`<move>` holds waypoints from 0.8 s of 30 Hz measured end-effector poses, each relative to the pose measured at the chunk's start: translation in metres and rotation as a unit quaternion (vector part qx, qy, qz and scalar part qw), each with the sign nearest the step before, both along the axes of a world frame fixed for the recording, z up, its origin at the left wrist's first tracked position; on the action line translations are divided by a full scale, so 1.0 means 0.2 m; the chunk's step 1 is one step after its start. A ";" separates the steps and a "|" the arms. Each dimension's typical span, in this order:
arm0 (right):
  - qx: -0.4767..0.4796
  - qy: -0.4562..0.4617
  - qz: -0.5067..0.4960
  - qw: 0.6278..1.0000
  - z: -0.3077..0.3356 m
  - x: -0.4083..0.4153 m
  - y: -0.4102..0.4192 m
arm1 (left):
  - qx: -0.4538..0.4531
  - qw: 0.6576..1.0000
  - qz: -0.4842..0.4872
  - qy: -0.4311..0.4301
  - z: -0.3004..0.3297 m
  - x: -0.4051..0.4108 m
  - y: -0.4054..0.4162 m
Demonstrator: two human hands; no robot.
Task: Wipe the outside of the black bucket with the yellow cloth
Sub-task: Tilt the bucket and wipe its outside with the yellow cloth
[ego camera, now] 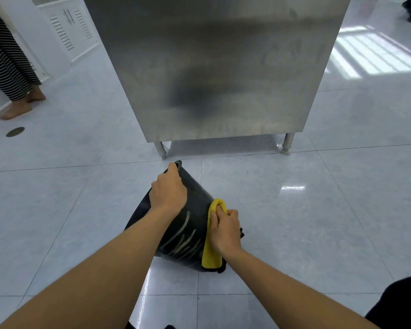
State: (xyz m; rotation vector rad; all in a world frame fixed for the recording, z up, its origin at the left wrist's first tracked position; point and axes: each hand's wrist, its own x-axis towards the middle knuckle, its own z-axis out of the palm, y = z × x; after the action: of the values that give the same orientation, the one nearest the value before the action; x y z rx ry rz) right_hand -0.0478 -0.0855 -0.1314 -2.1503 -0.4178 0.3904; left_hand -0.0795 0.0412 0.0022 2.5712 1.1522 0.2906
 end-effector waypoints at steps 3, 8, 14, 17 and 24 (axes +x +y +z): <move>0.034 -0.023 0.012 0.999 0.06 -0.02 0.04 | -0.044 0.998 0.006 -0.044 -0.01 0.01 0.01; 0.141 -0.077 0.082 0.984 0.24 -0.12 0.14 | -0.082 0.990 0.047 -0.107 -0.02 0.03 0.00; 0.188 -0.136 0.109 0.967 0.28 -0.17 0.17 | -0.130 0.980 0.096 -0.115 -0.01 0.04 0.03; 0.071 -0.186 0.091 0.976 0.20 -0.12 0.12 | -0.182 0.976 0.092 -0.077 0.00 0.05 0.05; -0.101 -0.029 0.019 0.994 -0.02 0.02 -0.02 | -0.129 0.991 0.003 0.047 -0.03 0.01 0.06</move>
State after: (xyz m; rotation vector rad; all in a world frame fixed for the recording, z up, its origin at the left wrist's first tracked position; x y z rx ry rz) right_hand -0.0434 -0.0899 -0.1357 -2.3574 -0.4695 0.4056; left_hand -0.0765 0.0534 -0.0035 2.3770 1.1462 0.0186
